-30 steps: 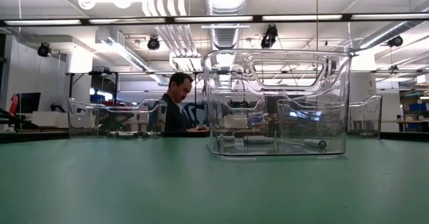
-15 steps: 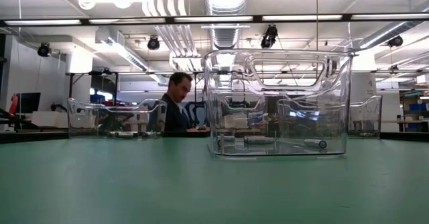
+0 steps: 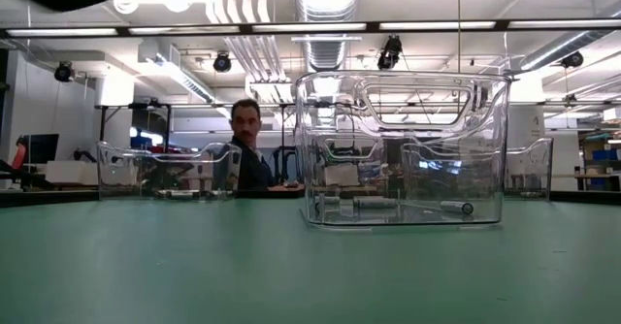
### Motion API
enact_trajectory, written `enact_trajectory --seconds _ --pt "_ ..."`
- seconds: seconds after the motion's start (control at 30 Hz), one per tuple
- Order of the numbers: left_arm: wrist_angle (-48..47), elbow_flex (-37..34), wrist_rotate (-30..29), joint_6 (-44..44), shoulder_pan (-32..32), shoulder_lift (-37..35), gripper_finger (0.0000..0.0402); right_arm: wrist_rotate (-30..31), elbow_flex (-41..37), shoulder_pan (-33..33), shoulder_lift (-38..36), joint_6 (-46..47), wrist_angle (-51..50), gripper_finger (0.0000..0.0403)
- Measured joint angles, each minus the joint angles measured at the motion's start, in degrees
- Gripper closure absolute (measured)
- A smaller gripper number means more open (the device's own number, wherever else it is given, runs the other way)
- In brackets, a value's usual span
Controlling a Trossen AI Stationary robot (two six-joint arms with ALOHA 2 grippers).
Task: Sort batteries
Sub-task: Put the black battery into the top right transparent bin
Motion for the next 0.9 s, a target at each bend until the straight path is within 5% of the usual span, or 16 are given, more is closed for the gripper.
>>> enact_trajectory --seconds 0.23,0.53,0.9 --pt "1.1 11.7 -4.7 9.2 18.4 0.8 0.0394 -1.0 -2.5 -1.7 -9.5 -14.3 0.3 0.0184" --pt "21.0 19.5 -5.8 17.7 39.8 0.8 0.0395 6.6 -15.8 -1.7 -28.4 -9.9 2.5 0.0184" --pt "48.9 20.3 5.5 18.5 54.7 0.8 0.0395 12.9 -38.1 -6.9 -40.8 -26.7 39.4 0.0184"
